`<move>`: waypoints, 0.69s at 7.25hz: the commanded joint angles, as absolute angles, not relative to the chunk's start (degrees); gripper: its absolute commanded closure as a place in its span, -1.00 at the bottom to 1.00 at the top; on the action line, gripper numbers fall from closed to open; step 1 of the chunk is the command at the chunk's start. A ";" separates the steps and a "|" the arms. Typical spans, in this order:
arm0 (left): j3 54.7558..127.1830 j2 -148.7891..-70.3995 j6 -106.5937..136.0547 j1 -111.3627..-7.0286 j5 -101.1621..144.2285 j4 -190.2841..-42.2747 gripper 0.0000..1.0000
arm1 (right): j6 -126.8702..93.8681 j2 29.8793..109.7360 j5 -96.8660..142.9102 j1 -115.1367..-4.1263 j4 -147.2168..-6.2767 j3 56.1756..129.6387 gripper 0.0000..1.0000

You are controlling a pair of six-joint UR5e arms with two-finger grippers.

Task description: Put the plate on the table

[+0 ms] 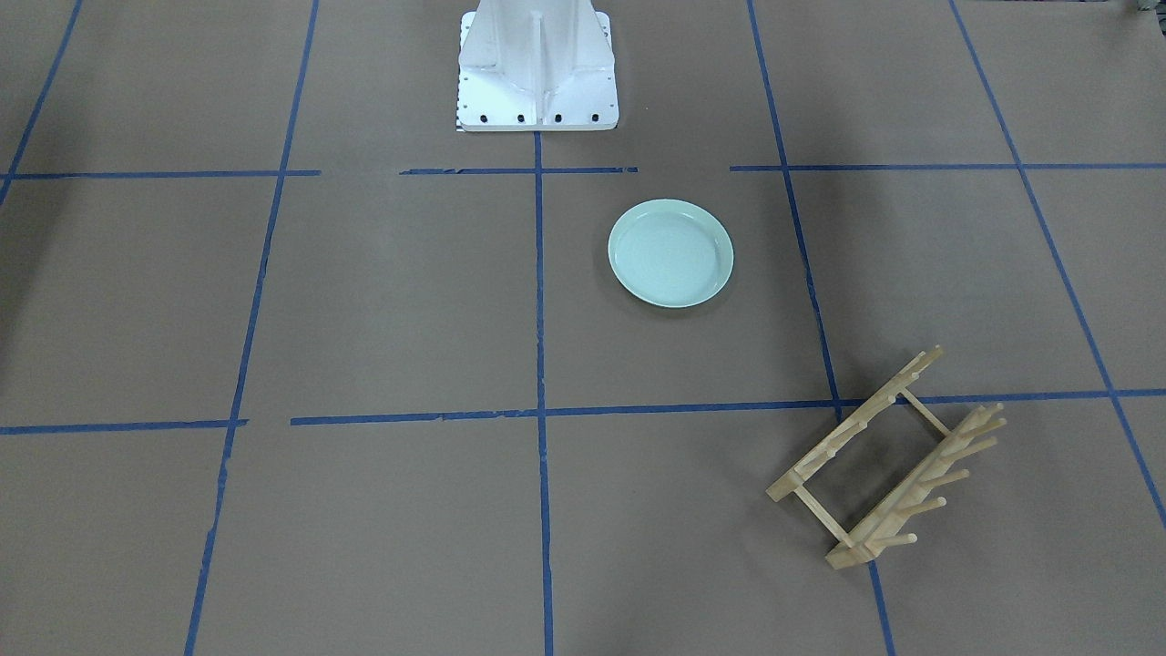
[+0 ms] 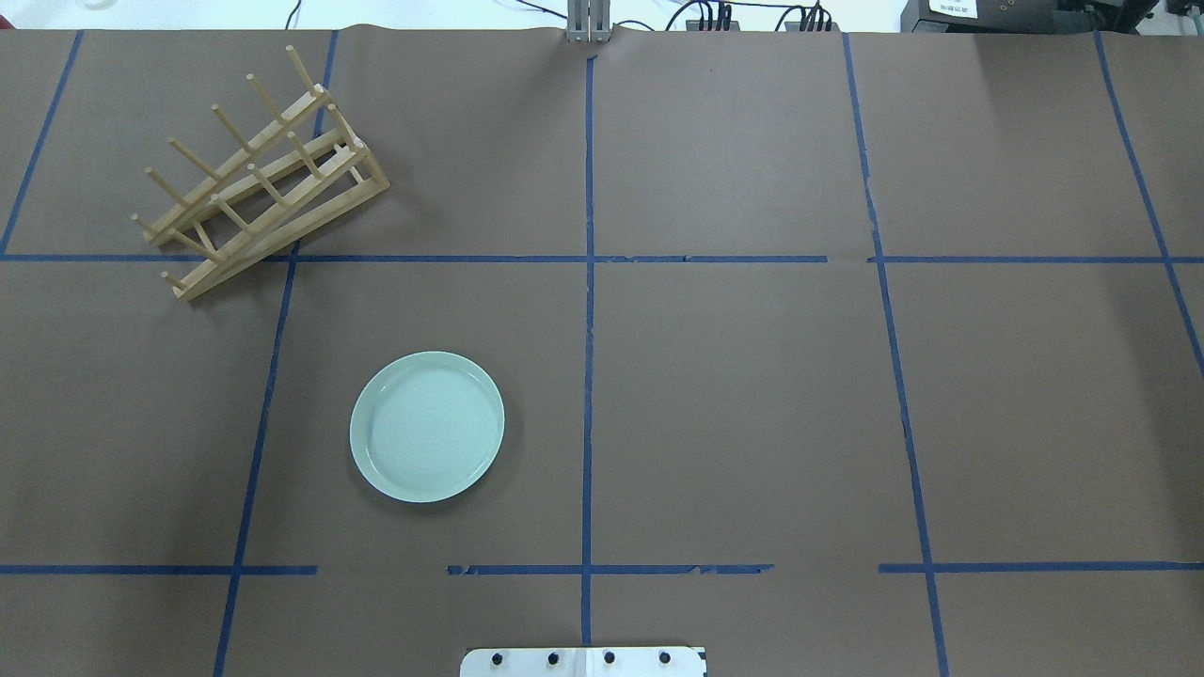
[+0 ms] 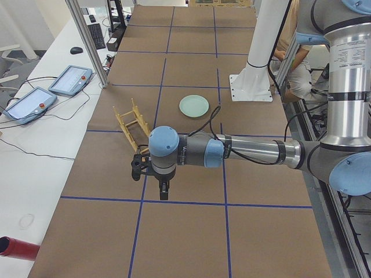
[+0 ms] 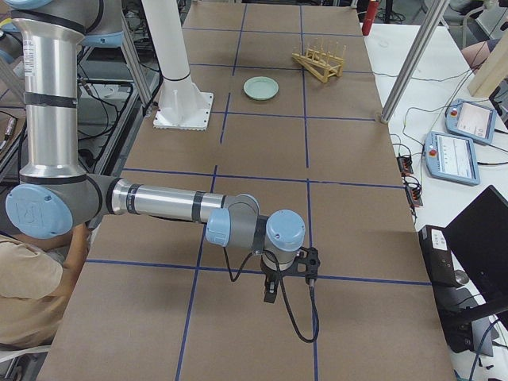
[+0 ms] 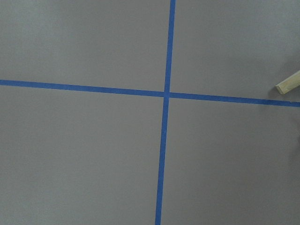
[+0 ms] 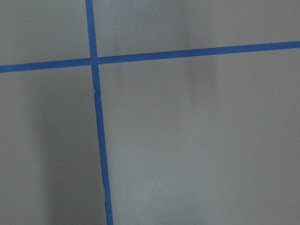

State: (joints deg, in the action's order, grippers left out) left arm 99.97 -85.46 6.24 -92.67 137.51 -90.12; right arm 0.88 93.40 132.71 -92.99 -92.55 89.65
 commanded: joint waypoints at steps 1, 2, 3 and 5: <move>100.19 -85.78 5.02 -92.46 136.93 -90.00 -1.00 | 0.88 93.43 132.71 -92.99 -92.55 89.65 -1.00; 99.85 -85.87 0.49 -92.46 137.02 -89.39 -1.00 | 0.88 93.43 132.71 -92.99 -92.55 89.65 -1.00; 99.15 -86.30 0.44 -92.46 137.02 -88.43 -1.00 | 0.88 93.43 132.71 -92.99 -92.55 89.65 -1.00; 96.51 -86.48 0.35 -92.46 137.46 -88.33 -1.00 | 0.88 93.34 132.71 -92.99 -92.55 89.65 -1.00</move>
State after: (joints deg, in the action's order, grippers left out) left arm 97.79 -86.32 0.59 -92.49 137.31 -88.47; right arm 0.88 93.41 132.72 -92.99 -92.55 89.65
